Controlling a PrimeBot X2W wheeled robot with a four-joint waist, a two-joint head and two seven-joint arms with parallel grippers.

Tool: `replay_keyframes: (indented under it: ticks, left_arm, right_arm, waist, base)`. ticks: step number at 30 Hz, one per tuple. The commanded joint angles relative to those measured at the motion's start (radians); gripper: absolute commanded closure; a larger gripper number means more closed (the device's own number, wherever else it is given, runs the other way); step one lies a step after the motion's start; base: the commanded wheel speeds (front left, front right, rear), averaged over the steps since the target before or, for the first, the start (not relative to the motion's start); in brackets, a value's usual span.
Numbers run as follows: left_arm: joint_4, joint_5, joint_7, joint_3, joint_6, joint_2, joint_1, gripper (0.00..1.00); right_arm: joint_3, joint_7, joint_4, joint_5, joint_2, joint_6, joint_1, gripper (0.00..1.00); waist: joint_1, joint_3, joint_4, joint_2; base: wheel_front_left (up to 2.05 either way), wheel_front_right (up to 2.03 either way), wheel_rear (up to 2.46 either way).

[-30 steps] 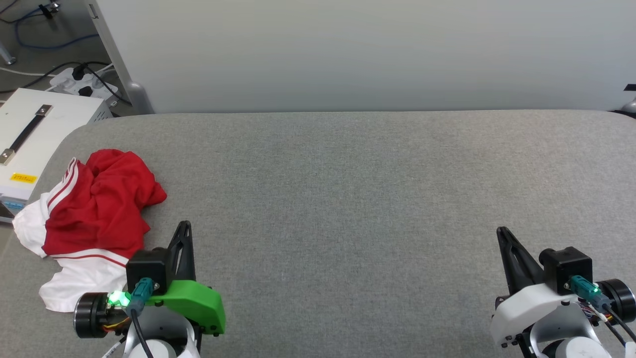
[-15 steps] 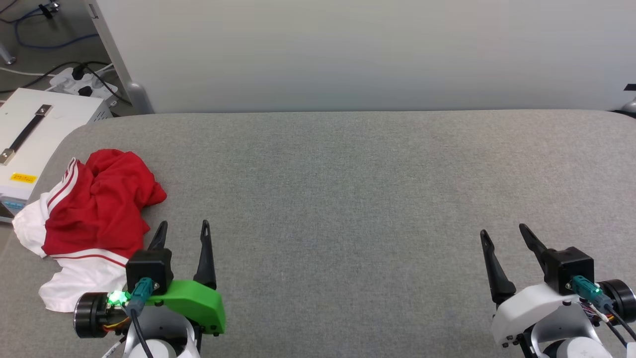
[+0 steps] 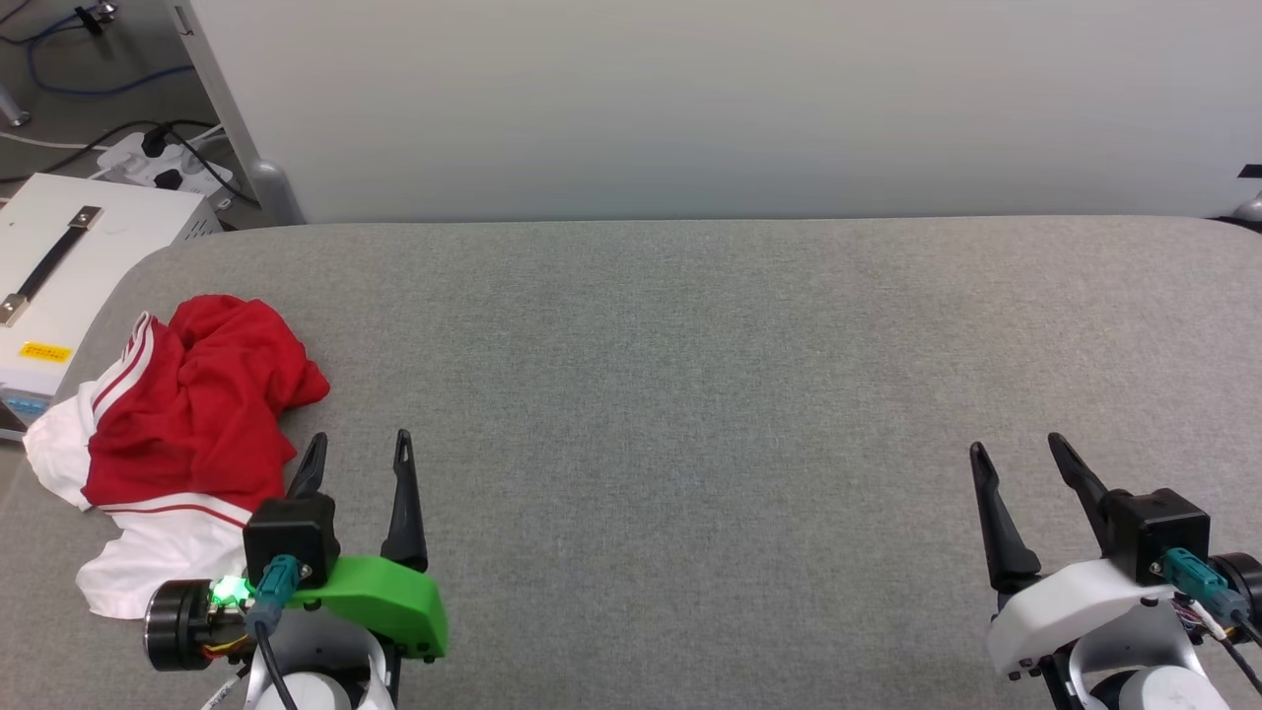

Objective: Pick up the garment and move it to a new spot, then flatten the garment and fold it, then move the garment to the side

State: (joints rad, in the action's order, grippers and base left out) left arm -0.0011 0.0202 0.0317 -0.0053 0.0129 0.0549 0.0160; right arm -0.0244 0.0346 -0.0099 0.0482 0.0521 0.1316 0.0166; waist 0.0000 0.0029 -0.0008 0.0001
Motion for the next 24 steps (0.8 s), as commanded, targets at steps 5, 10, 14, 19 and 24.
replay_keyframes:
  ticks: [5, 10, 14, 19, 24]
  left_arm:
    - [-0.005, 0.010, 0.019, -0.005, 0.010, -0.001, -0.002, 0.00]
    - [-0.007, 0.016, 0.029, -0.008, 0.013, -0.001, -0.004, 0.00]
    - [-0.007, 0.021, 0.038, -0.010, 0.015, -0.001, -0.004, 0.00]
    - [-0.005, 0.026, 0.048, -0.014, 0.018, -0.001, -0.006, 0.00]
    - [-0.003, 0.033, 0.058, -0.016, 0.023, -0.002, -0.009, 0.00]
  right_arm:
    - [-0.011, 0.019, -0.017, 0.024, 0.000, 0.000, 0.000, 0.00]
    - [-0.015, 0.029, -0.025, 0.036, 0.000, 0.000, 0.003, 0.00]
    - [-0.020, 0.038, -0.029, 0.046, 0.000, 0.000, 0.005, 0.00]
    - [-0.019, 0.047, -0.034, 0.055, -0.001, 0.000, 0.009, 0.00]
    - [-0.021, 0.058, -0.040, 0.064, -0.001, 0.000, 0.014, 0.00]
  waist:
    - [0.0000, 0.001, 0.000, -0.0001]
    - [0.0000, 0.003, -0.001, -0.0001]
    - [0.0000, 0.005, -0.001, -0.0001]
    - [0.0000, 0.006, -0.002, -0.0001]
    - [0.0000, 0.008, -0.003, -0.0001]
  base:
    - [0.00, 0.00, 0.00]
    - [0.00, 0.00, 0.00]
    - [0.00, 0.00, 0.00]
    - [0.00, 0.00, 0.00]
    - [0.00, 0.00, 0.00]
